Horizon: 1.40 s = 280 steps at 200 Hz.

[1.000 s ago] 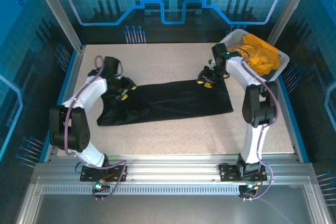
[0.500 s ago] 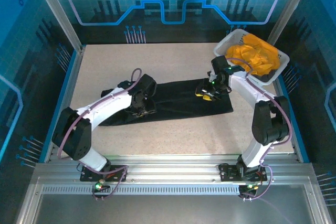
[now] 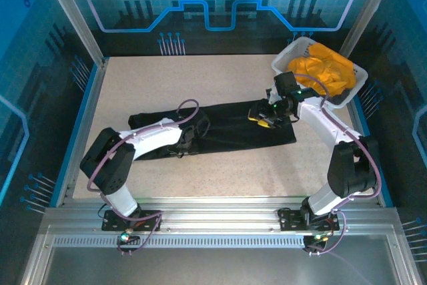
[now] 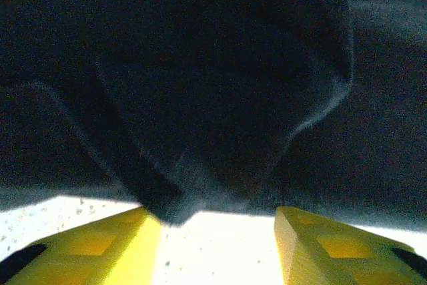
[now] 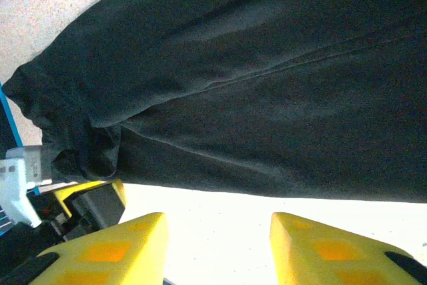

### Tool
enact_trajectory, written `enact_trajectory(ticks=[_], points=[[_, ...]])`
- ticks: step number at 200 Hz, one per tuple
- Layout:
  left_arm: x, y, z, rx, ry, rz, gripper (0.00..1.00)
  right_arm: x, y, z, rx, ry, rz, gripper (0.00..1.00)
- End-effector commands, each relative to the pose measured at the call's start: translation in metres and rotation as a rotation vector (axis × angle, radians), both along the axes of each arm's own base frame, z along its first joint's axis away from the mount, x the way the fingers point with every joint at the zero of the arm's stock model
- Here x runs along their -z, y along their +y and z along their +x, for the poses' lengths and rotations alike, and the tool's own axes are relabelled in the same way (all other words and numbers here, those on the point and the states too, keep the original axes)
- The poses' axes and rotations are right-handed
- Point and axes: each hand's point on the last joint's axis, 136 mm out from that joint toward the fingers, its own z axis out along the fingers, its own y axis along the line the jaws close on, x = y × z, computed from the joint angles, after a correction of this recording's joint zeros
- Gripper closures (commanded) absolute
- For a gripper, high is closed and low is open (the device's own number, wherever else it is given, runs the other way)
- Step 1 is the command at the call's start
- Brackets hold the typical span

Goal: Fold and stack the t-shirts

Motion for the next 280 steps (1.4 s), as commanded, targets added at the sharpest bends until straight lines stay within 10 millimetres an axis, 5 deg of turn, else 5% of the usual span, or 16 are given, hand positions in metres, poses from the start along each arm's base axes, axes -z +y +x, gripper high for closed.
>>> enact_trajectory(ticks=[1,58,104,151,233,255,280], points=[[-0.002,-0.005,0.021,-0.014,-0.066,0.011,0.59,-0.007,-0.002,-0.006,0.005,-0.006,0.027,0.54],[-0.026,-0.008,0.033,-0.050,-0.145,-0.020,1.00,-0.002,-0.003,-0.015,0.010,0.003,0.034,0.54],[-0.049,-0.010,0.030,-0.138,-0.147,-0.120,1.00,-0.004,-0.002,-0.013,0.012,-0.003,0.041,0.54],[-0.057,0.000,0.018,-0.430,-0.102,-0.402,1.00,-0.003,-0.001,-0.012,0.006,0.001,0.044,0.55],[-0.049,-0.044,0.015,-0.786,0.005,-0.857,0.98,0.006,-0.001,-0.016,0.000,0.023,0.042,0.55],[-0.049,-0.062,0.005,-0.810,0.079,-0.942,0.86,0.010,-0.002,-0.019,0.001,0.030,0.039,0.55],[-0.065,-0.051,-0.003,-0.803,0.070,-0.945,0.61,0.013,-0.003,-0.020,0.004,0.034,0.035,0.55]])
